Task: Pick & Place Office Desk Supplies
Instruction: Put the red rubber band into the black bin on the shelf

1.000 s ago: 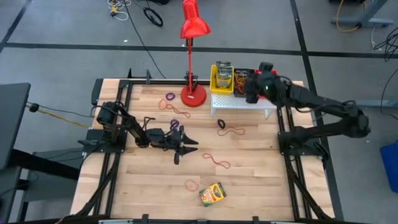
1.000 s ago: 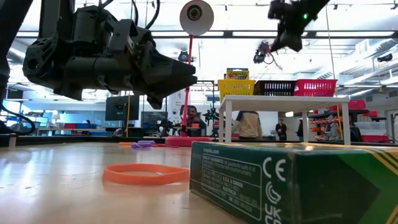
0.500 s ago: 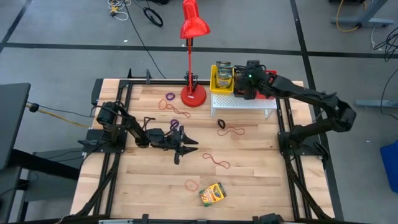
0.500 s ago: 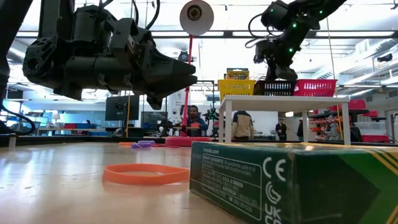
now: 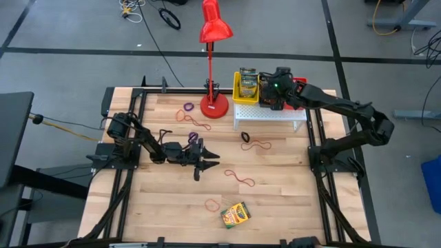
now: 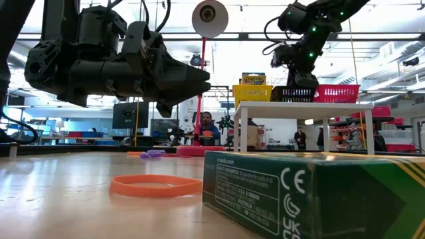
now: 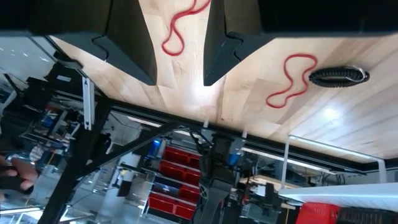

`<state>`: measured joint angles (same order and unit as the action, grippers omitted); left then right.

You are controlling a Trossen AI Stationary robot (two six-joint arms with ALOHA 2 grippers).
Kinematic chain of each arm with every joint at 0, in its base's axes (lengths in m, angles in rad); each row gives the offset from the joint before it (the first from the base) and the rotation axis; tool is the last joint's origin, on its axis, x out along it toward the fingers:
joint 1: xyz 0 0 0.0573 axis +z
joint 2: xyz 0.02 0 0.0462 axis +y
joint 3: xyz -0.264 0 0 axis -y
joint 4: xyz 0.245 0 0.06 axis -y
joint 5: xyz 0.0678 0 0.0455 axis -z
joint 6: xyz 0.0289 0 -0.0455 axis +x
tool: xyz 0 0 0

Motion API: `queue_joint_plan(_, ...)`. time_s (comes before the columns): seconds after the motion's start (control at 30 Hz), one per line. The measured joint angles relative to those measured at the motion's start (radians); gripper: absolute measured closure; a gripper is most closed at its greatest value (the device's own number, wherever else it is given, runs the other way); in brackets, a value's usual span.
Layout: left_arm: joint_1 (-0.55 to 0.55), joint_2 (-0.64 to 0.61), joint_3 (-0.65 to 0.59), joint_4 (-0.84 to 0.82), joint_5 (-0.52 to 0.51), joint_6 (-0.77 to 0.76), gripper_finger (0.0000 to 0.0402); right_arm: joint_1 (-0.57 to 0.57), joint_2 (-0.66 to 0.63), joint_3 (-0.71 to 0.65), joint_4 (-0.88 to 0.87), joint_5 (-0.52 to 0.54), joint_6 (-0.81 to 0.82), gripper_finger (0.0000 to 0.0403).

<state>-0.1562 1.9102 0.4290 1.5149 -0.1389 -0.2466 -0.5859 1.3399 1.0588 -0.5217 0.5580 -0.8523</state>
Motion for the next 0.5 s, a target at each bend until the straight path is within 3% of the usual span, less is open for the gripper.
queue_joint_plan(0.27,0.000,0.000,0.000,0.000,-0.018,-0.009,0.0263,0.005,-0.014,0.091,-0.067,0.052,0.111,0.0212)
queue_joint_plan(0.5,0.000,0.000,0.000,0.000,-0.018,-0.019,0.0263,-0.041,-0.015,0.266,-0.298,-0.105,0.481,0.0208)
